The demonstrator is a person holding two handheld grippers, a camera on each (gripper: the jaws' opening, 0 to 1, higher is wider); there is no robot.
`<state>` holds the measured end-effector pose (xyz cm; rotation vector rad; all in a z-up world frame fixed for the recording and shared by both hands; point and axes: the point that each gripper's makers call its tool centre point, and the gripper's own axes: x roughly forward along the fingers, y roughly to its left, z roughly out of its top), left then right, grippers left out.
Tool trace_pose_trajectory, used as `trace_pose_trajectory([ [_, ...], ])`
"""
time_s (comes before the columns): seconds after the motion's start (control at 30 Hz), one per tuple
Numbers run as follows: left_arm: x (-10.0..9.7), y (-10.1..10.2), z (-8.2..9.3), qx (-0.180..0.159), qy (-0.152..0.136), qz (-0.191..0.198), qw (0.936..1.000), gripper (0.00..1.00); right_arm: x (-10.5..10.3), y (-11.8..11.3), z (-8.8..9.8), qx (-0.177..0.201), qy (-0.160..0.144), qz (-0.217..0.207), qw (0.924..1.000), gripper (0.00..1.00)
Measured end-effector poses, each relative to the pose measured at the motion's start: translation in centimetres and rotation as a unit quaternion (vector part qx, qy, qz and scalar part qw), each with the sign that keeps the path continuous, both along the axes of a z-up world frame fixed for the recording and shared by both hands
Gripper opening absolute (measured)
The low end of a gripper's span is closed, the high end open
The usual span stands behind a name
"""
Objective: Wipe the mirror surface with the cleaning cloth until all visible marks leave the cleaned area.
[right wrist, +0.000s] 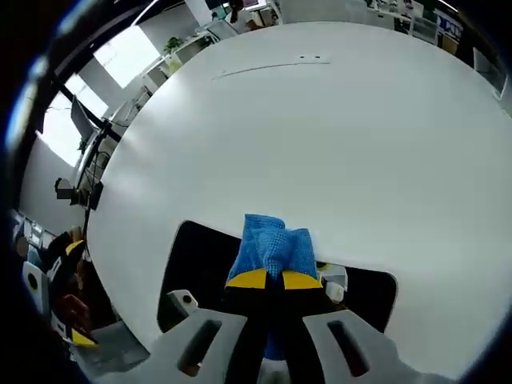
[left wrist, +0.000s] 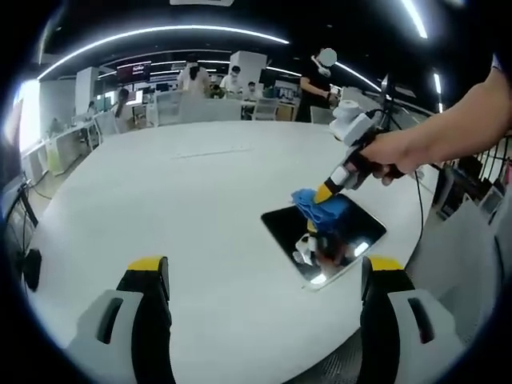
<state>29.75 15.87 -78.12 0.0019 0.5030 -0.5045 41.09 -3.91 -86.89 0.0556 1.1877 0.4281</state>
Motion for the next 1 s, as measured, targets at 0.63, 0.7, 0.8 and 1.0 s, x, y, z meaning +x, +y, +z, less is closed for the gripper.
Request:
trace_pose_trajectory([
  [0.63,0.1,0.2,0.0,0.01,0.0,0.003,0.9999,0.99,0.0,-3.2,-0.1,-0.011,0.002,-0.015,0.9998,0.0],
  [0.7,0.1,0.2,-0.1,0.008,0.001,0.003,1.0,0.99,0.0,-3.6,-0.1,-0.013,0.002,-0.017,0.9998,0.0],
  [0.8,0.2,0.2,-0.1,0.005,0.001,0.004,1.0,0.99,0.1,-4.3,-0.2,-0.015,0.002,-0.021,0.9997,0.0],
  [1.0,0.3,0.1,0.0,0.009,0.003,0.0,1.0,0.99,0.1,-4.2,-0.2,-0.017,0.0,-0.024,0.9996,0.0],
])
